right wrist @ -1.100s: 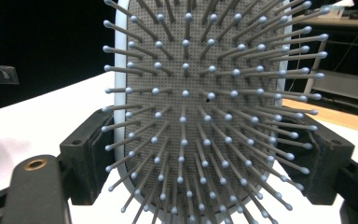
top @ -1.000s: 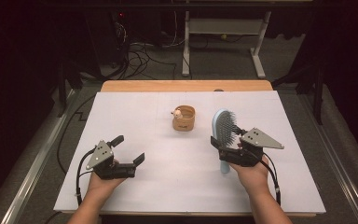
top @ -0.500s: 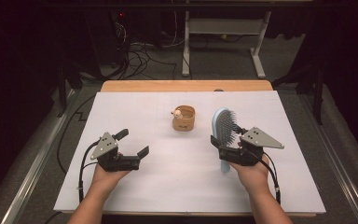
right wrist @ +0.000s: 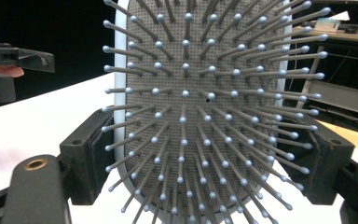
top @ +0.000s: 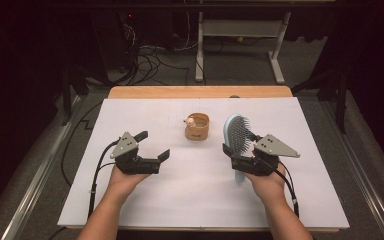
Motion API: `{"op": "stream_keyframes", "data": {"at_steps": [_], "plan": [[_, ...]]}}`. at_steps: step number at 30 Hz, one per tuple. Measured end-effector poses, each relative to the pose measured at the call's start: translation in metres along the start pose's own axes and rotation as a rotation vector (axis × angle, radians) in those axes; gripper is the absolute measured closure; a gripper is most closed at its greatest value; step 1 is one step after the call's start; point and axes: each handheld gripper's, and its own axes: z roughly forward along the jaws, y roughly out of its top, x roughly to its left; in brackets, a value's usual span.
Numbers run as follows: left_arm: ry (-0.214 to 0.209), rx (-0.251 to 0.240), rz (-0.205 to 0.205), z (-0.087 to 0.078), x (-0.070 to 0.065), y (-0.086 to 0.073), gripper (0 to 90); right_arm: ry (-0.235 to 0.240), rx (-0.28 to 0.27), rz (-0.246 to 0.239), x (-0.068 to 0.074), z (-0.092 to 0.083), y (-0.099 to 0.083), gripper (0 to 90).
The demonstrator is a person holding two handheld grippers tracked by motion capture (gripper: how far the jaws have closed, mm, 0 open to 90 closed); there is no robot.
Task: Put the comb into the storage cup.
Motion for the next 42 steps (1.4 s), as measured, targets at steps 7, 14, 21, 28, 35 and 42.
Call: {"op": "stream_keyframes", "data": {"at_steps": [7,14,21,28,35,42], "plan": [[-0.022,0.029,0.034,-0.008,-0.001,-0.010,0.2,0.016,-0.005,-0.007,0.009,0.013,0.006,20.6],[-0.063,0.031,0.011,-0.017,-0.007,-0.011,0.2,0.014,-0.028,-0.038,0.020,0.021,0.015,20.6],[-0.099,0.028,-0.021,-0.027,-0.016,-0.010,0.2,0.013,-0.027,-0.062,0.030,0.027,0.016,20.5],[-0.125,0.028,-0.014,-0.033,-0.021,-0.011,0.2,0.016,-0.028,-0.075,0.038,0.033,0.018,20.5],[-0.138,0.032,-0.015,-0.038,-0.028,-0.013,0.2,0.034,-0.037,-0.085,0.049,0.040,0.019,20.5],[-0.134,0.029,-0.031,-0.041,-0.031,-0.013,0.2,0.053,-0.049,-0.107,0.065,0.048,0.019,20.5]]}}
